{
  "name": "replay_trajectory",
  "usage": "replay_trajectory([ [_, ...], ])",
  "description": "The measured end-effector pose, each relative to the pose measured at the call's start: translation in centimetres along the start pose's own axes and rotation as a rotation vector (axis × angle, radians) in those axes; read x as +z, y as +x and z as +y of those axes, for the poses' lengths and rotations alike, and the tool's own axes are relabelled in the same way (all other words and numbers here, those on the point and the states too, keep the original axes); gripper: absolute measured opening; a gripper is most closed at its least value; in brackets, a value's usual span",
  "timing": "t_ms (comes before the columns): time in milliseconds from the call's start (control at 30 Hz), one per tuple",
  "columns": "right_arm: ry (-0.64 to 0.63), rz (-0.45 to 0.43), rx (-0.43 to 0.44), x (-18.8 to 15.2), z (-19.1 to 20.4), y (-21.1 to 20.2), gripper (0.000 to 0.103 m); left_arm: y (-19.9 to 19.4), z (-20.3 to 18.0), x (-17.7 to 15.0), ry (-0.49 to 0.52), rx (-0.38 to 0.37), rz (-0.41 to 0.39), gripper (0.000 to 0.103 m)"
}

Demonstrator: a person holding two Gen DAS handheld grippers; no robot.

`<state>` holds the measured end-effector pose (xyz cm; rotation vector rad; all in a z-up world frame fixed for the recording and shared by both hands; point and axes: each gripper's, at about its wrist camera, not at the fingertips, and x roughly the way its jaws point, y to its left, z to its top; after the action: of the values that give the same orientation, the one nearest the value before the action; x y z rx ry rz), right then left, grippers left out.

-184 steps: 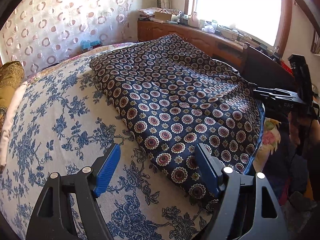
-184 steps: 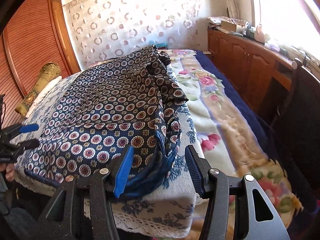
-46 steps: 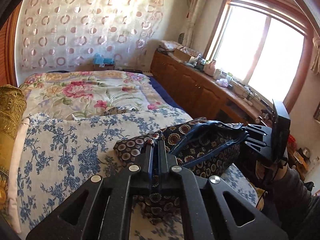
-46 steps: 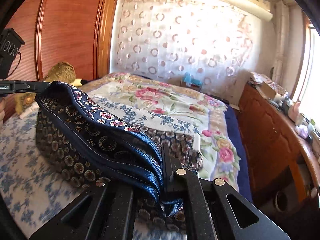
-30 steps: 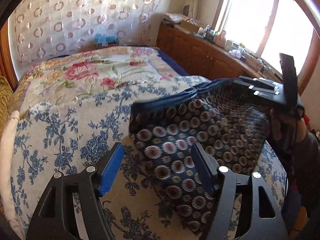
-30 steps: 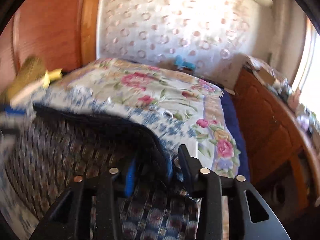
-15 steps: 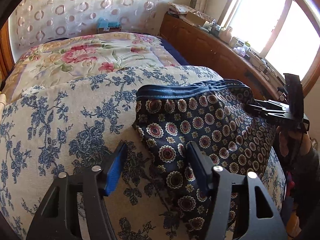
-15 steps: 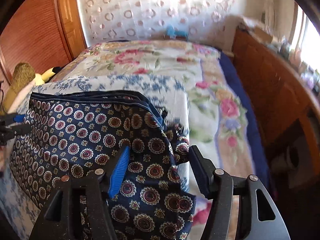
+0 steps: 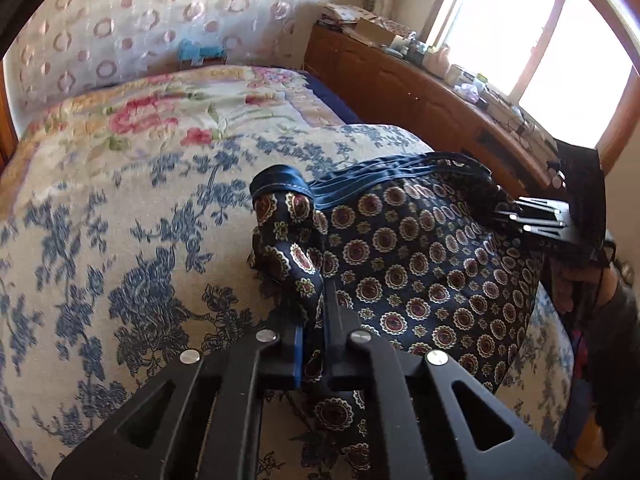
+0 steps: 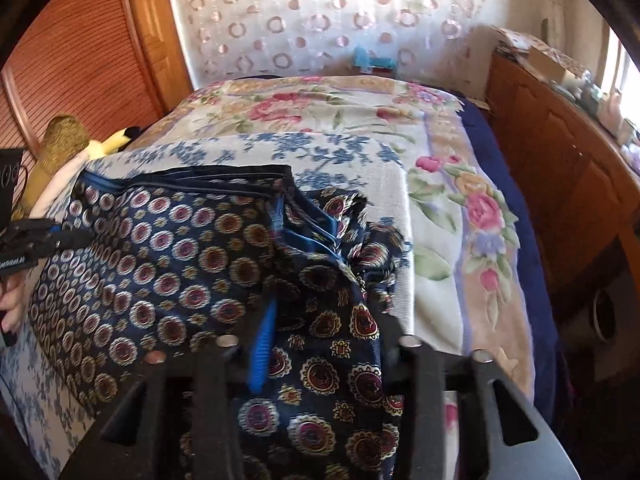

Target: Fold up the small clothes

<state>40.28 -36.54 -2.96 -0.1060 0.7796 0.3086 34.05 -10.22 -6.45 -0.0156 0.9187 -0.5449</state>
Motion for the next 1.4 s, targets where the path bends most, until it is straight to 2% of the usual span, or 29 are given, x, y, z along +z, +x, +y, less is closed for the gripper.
replay_trajectory([
  [100, -0.006, 0.004, 0.016, -0.3, 0.2, -0.3, 0.012, -1.6, -0.7, 0.2, 0.007, -0.032, -0.044, 0.006],
  [200, -0.01, -0.025, 0.007, -0.7, 0.5, -1.0, 0.01, -4.2, -1.5, 0.3, 0.029, -0.059, -0.102, 0.005],
  [333, -0.025, -0.112, 0.0, -0.5, 1.1, -3.5, 0.01, -7.8, -1.9, -0.1, 0.031, -0.088, -0.169, 0.005],
  [433, -0.052, -0.171, 0.012, 0.4, 2.5, -5.5, 0.01, -10.3, -1.5, -0.6, 0.021, -0.089, -0.214, 0.005],
  [567, -0.123, -0.229, 0.044, 2.0, 5.8, -7.3, 0.01, -14.9, 0.5, -1.5, -0.01, -0.052, -0.293, 0.005],
  [767, -0.248, -0.302, 0.121, 5.6, 12.9, -8.2, 0.01, -21.9, 5.8, -3.8, -0.073, 0.052, -0.407, 0.005],
  [1033, -0.44, -0.389, 0.223, 13.3, 25.3, -7.0, 0.01, -30.1, 13.5, -6.8, -0.196, 0.224, -0.537, 0.005],
  [1167, -0.543, -0.4, 0.259, 16.8, 32.0, -5.5, 0.01, -31.2, 16.6, -9.1, -0.262, 0.297, -0.557, 0.005],
  [1267, -0.625, -0.4, 0.265, 18.5, 36.6, -3.3, 0.01, -29.8, 19.0, -10.8, -0.305, 0.348, -0.518, 0.005],
  [1400, -0.696, -0.373, 0.263, 19.7, 41.0, 1.2, 0.01, -27.6, 21.2, -12.6, -0.361, 0.352, -0.477, 0.005],
])
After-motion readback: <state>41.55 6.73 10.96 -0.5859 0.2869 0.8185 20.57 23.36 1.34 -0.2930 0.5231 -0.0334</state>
